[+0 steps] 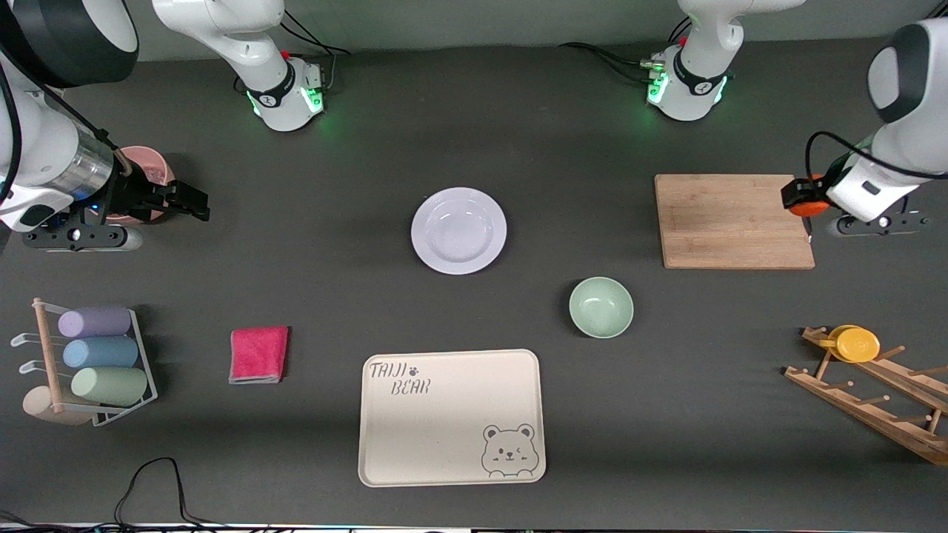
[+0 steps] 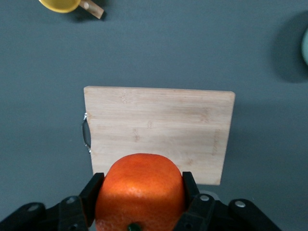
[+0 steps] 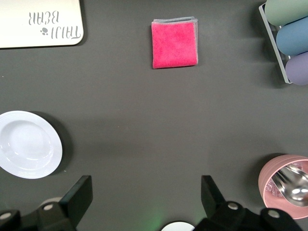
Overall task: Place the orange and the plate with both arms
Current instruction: 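Lift the orange with the left gripper and carry it to the white plate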
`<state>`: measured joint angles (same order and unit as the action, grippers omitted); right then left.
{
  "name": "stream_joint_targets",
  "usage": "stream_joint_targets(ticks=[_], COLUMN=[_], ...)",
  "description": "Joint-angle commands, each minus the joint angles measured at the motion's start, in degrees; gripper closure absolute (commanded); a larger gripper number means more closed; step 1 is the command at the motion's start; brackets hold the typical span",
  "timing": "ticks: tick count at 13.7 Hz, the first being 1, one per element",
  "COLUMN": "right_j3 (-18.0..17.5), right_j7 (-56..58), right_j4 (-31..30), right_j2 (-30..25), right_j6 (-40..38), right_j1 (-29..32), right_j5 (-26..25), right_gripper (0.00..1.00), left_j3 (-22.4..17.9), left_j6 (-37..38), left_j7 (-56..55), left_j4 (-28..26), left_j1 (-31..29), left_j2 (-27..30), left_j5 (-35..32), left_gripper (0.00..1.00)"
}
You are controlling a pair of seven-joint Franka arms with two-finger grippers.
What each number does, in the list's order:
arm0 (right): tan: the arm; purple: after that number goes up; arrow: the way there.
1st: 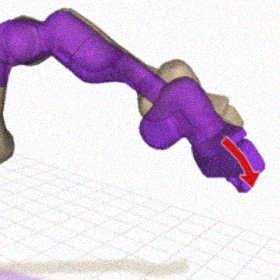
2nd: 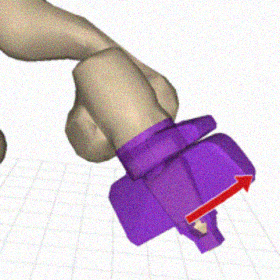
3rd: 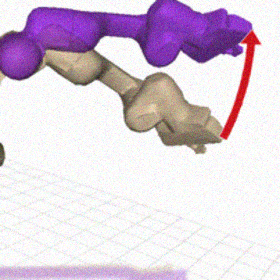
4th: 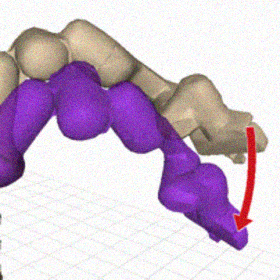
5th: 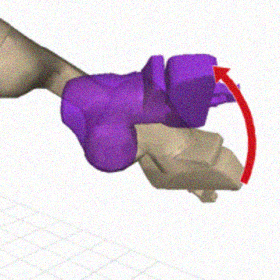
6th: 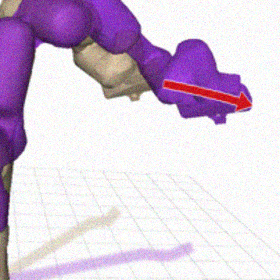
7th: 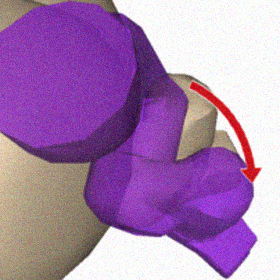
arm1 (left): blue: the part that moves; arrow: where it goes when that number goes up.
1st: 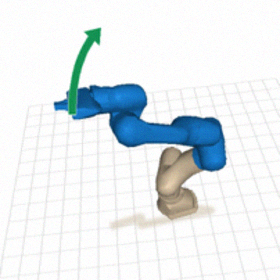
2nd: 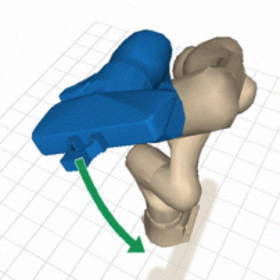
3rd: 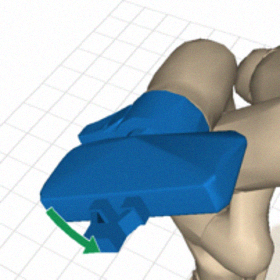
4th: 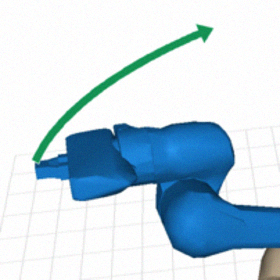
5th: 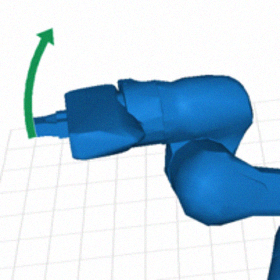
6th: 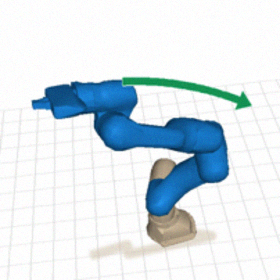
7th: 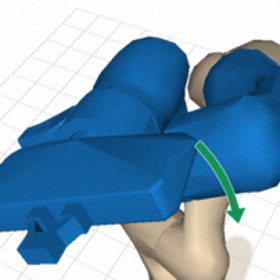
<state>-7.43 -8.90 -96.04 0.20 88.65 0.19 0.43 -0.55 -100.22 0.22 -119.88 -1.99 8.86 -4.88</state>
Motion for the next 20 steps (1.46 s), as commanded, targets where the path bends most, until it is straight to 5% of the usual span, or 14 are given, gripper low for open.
stream_joint_targets(ticks=[1, 4, 8, 13, 20], right_j3=[-0.57, -0.57, -0.57, -0.48, -0.48], right_j7=[-1.38, -1.38, -1.47, -1.38, -1.38], right_j4=[-0.38, -0.38, -0.38, -0.38, -1.69], right_j2=[-0.38, -0.12, 0.06, 0.41, 0.32], right_j6=[-0.41, -0.32, 0.03, 0.03, 0.82], right_j1=[0.60, 0.60, 0.69, 1.04, 1.04], right_j5=[0.36, 0.79, 0.89, 0.89, 0.97], right_gripper=[0.00, 0.00, 0.00, 0.00, 0.00], left_j3=[2.04, 5.11, 15.03, 29.01, 31.40], left_j6=[9.84, 14.52, 14.36, 2.08, -15.51], left_j7=[-1.26, -3.98, -20.56, -50.52, -74.19], left_j4=[11.04, 17.73, 21.08, 23.54, 27.68], left_j1=[0.50, 0.59, 0.67, 5.67, 23.24], left_j2=[-2.70, -4.37, -6.91, -16.47, -34.85], left_j5=[0.22, 1.97, 8.02, 10.68, 1.82], left_gripper=[1.00, 1.00, 1.00, 1.00, 1.00])
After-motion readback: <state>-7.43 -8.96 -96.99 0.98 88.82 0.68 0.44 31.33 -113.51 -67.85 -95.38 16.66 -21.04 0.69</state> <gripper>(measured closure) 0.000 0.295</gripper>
